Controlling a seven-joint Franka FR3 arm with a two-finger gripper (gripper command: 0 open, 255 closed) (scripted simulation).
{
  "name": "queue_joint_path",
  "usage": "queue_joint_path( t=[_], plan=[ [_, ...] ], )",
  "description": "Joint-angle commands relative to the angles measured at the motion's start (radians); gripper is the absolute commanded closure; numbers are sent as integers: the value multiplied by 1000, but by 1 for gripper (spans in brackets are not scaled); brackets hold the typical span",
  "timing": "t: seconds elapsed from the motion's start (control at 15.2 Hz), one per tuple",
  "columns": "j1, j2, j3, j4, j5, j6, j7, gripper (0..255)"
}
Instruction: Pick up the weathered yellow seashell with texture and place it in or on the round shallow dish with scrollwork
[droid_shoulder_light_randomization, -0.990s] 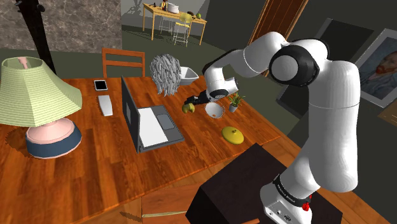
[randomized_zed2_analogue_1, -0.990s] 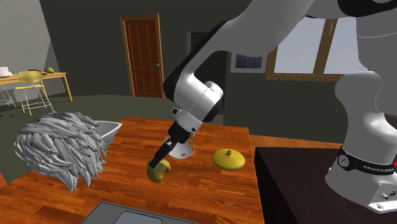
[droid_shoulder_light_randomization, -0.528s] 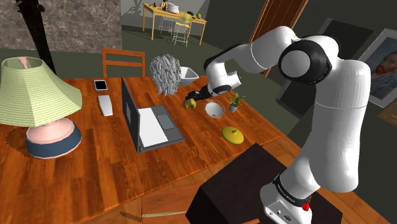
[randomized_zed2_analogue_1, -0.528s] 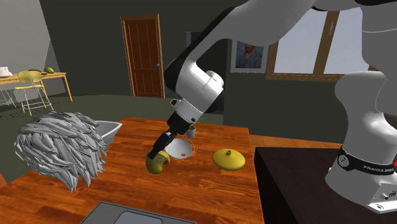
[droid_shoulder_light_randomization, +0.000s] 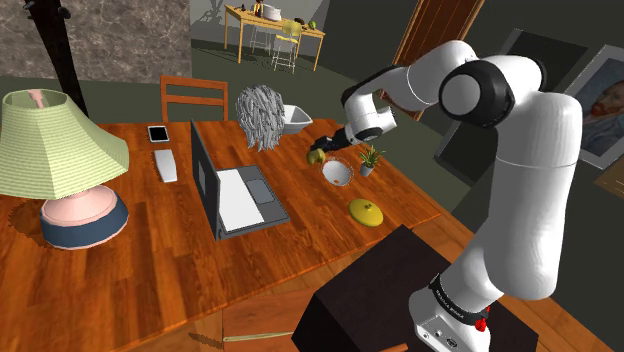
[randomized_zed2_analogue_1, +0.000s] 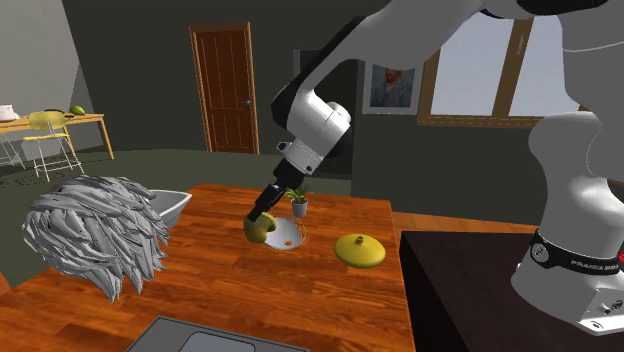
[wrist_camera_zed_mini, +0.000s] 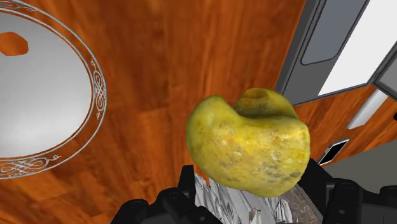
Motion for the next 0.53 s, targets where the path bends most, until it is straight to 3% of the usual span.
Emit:
queue_joint_path(
  t=[0.0,0.46],
  plan=[
    [-36,11,-20,12,-25,-44,-8,255],
    [-165,73,-85,106,-121,-197,-4,255]
  ],
)
